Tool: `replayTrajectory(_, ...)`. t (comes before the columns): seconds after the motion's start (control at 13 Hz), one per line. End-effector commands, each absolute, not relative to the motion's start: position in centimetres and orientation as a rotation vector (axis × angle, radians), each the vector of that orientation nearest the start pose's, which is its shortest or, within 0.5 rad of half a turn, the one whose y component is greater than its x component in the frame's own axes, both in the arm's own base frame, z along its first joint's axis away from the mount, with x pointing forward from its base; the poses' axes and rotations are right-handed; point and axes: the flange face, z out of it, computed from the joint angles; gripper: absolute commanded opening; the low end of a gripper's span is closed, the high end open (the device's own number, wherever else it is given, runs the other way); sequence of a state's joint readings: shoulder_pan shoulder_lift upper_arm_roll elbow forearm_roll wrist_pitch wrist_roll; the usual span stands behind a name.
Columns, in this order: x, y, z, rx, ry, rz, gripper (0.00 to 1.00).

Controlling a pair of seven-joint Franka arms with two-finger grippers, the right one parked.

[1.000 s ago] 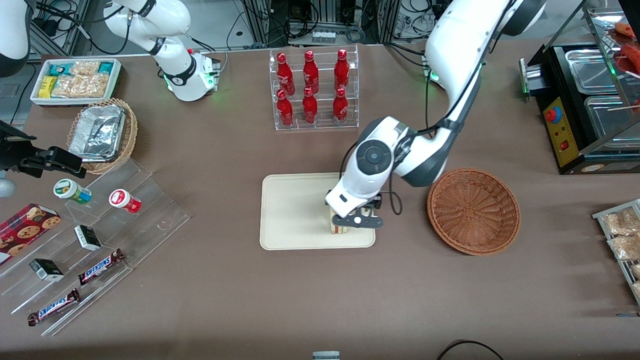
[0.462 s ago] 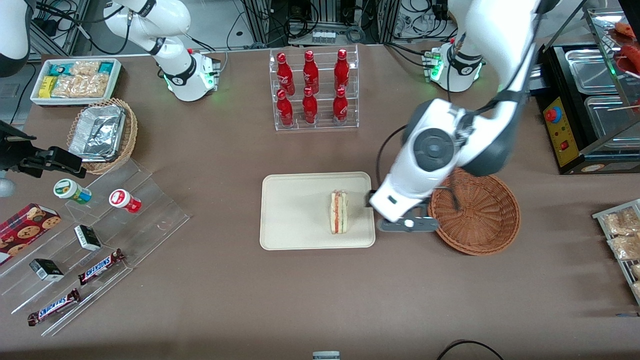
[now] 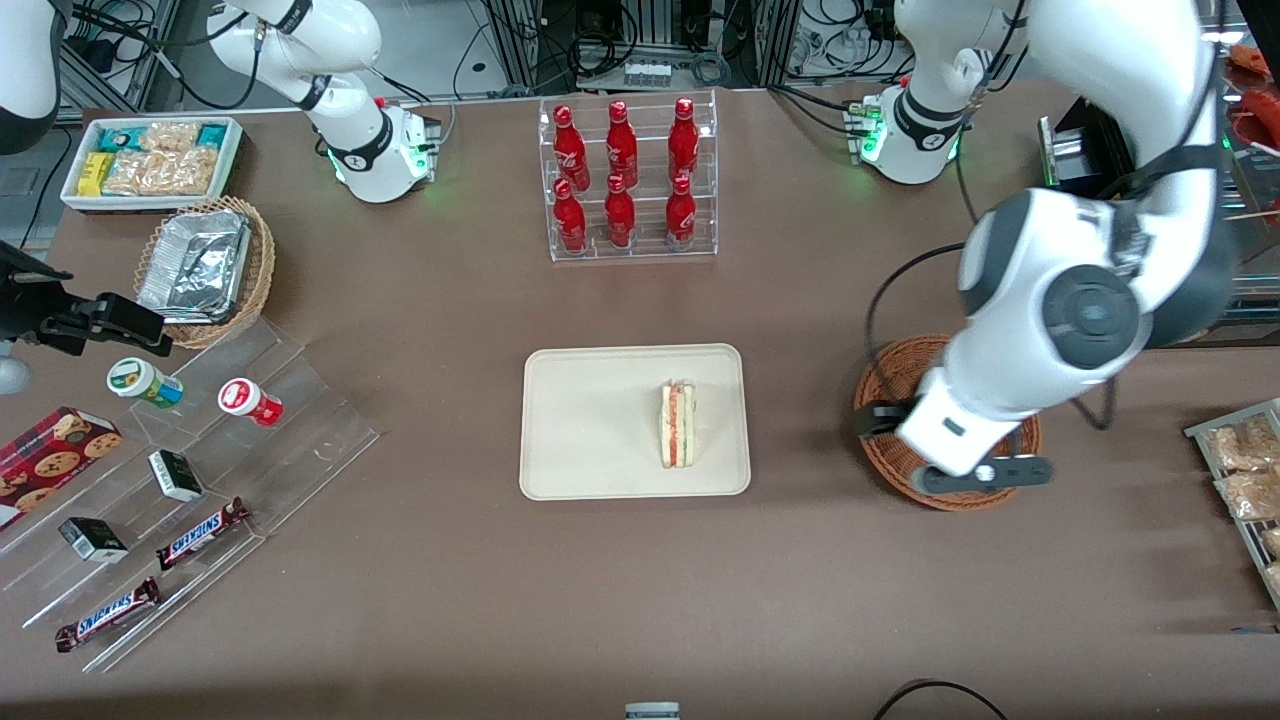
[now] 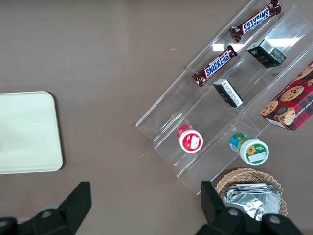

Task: Place sandwich from basket to tray

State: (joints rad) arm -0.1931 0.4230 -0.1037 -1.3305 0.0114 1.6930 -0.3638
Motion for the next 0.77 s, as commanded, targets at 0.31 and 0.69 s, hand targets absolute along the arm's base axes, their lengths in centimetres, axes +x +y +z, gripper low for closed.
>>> replayTrajectory(0.31,62.6,-6.3,55.4,-3.140,-0.238,0.186,1.00)
replayTrajectory(0.69,57.2,-1.0,59.4,-3.127,-0.271,0.135,1.00)
